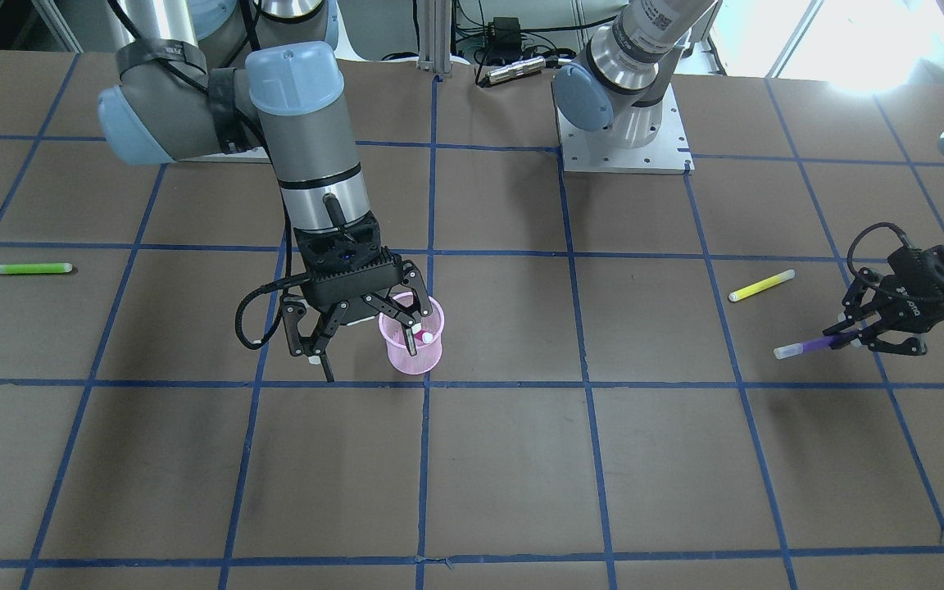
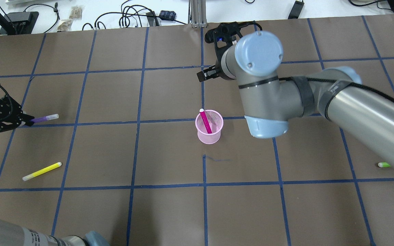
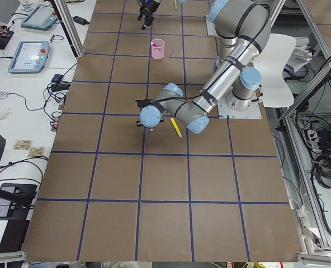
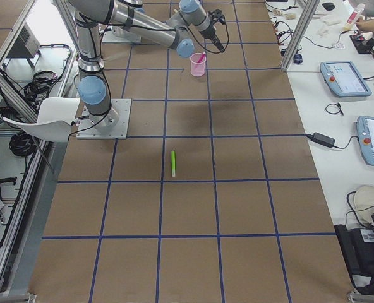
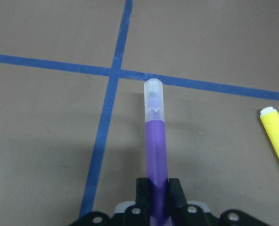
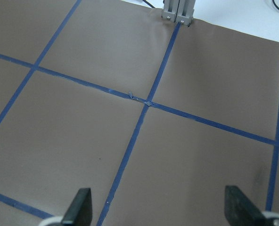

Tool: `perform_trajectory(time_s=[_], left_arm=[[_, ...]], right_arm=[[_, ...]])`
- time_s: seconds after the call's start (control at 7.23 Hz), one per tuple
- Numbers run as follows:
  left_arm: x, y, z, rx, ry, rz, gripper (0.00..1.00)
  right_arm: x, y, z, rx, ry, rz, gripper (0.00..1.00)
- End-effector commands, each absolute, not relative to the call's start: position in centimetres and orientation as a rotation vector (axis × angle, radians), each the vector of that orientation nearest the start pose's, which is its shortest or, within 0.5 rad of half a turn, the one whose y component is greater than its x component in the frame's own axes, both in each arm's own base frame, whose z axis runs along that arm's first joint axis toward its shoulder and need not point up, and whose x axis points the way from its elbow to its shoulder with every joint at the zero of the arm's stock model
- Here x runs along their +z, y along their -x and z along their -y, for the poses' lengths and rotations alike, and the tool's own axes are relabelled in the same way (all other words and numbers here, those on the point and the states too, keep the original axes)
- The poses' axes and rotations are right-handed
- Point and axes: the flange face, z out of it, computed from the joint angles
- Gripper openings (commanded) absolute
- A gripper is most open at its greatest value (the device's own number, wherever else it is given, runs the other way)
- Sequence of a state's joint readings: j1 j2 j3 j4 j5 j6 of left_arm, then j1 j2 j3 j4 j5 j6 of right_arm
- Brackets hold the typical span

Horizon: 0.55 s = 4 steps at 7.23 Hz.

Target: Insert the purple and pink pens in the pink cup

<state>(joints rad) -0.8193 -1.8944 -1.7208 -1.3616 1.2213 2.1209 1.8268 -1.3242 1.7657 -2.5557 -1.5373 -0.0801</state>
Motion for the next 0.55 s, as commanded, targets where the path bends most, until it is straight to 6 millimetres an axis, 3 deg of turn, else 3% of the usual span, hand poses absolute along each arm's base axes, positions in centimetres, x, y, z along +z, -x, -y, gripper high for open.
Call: perform_trajectory(time_s=[0.0,0.14,0.28,0.41], left_arm=[[33.1,-19.2,52.7,-0.468,-1.971,-2.763,0.00],[35.2,-16.5,52.6,-0.445,-1.893,-2.818,0.00],[37.6,-13.0,52.4,-0.423,-1.788,-2.880,0.00],[39.7,-8.8,52.4,-0.404,-1.689,-2.937,0.00]], right_arm=[[44.0,-24.6,58.0,-0.522,0.443,-3.035,1.00],[45.8,-22.8,57.6,-0.397,0.417,-3.067,1.00],[48.4,-21.7,54.2,-0.232,0.405,-3.098,1.00],[49.8,-19.9,51.3,-0.086,0.373,-3.122,1.00]])
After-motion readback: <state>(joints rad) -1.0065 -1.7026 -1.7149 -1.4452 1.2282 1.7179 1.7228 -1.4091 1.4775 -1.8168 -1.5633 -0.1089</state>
